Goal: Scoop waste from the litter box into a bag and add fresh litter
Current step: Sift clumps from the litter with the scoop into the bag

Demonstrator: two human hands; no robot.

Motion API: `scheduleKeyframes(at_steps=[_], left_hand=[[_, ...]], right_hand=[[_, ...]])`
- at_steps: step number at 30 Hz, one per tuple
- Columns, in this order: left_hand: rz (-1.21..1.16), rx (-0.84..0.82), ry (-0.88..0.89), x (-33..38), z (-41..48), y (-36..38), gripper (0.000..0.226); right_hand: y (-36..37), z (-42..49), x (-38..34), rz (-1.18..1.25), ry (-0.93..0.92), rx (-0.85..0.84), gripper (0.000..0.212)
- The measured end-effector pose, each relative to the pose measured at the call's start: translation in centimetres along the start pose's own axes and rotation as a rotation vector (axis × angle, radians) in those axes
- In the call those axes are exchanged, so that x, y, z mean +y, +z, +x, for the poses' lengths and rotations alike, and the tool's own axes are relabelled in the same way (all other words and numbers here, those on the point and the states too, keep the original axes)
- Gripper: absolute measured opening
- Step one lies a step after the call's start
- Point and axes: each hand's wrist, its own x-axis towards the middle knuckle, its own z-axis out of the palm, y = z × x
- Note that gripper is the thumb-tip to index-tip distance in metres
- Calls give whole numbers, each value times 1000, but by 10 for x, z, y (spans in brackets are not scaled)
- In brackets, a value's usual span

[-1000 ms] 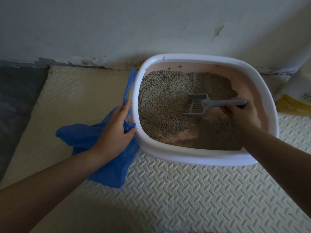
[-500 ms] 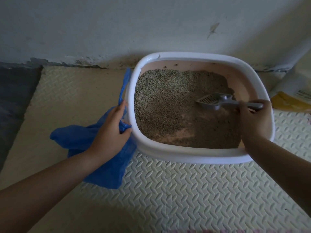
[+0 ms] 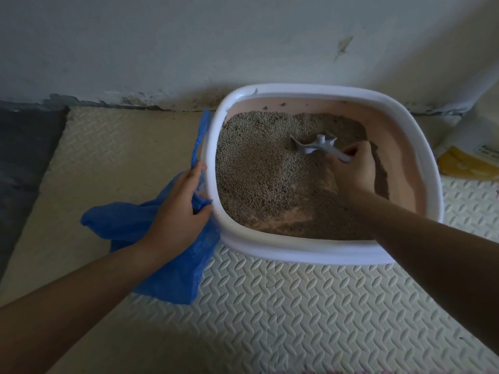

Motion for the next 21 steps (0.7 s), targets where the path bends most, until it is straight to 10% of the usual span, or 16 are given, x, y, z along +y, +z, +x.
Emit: scheduleKeyframes(at_steps=[21], left_hand=[[9, -5, 3, 3, -1, -1, 75]], right_hand=[[-55, -15, 15, 345, 88, -79, 25]])
